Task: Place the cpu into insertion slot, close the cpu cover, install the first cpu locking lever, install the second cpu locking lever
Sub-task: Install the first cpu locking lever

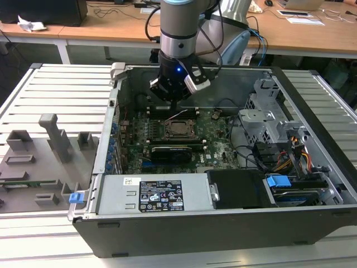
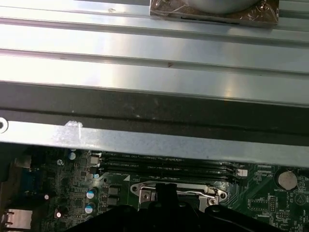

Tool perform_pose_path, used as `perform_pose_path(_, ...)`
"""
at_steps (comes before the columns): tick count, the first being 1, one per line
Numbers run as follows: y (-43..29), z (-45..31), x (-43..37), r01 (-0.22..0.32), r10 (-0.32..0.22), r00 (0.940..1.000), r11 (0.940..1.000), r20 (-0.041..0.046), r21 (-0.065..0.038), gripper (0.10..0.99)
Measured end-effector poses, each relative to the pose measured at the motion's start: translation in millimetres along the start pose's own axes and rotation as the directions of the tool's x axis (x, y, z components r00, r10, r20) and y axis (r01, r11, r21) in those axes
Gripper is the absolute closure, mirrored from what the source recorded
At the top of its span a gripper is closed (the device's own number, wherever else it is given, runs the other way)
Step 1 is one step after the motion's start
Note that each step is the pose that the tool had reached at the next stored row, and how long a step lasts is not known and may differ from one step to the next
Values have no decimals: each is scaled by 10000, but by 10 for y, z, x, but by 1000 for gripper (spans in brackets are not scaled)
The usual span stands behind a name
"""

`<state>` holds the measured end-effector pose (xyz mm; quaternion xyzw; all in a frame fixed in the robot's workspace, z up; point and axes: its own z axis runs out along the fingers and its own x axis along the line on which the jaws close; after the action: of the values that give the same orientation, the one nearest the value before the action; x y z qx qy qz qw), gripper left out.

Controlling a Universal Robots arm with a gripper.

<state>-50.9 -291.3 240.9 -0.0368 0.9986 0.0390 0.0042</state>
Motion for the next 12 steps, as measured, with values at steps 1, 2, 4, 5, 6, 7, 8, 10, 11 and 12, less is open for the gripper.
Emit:
perform_pose_path(1,-1,7,-1,2,-2,10000,10000,0,0,980)
perform_pose_path(2,-1,13,-2,2,-2,10000,10000,0,0,980)
perform_pose_path(4,-2,27,-2,3,-3,10000,10000,0,0,980)
perform_pose_path(5,-3,34,-3,3,-3,10000,10000,0,0,980)
perform_pose_path(6,-3,38,-2,3,-3,10000,10000,0,0,980)
perform_pose_path(7,-4,43,-3,4,-4,10000,10000,1,-1,980)
perform_pose_path(8,-4,46,-2,3,-3,10000,10000,0,1,980)
perform_pose_path(10,-4,51,-2,3,-3,10000,10000,-1,1,980)
perform_pose_path(11,-5,55,-3,7,-7,10000,10000,1,0,980)
perform_pose_path(12,-5,59,-3,17,-17,10000,10000,0,-1,980)
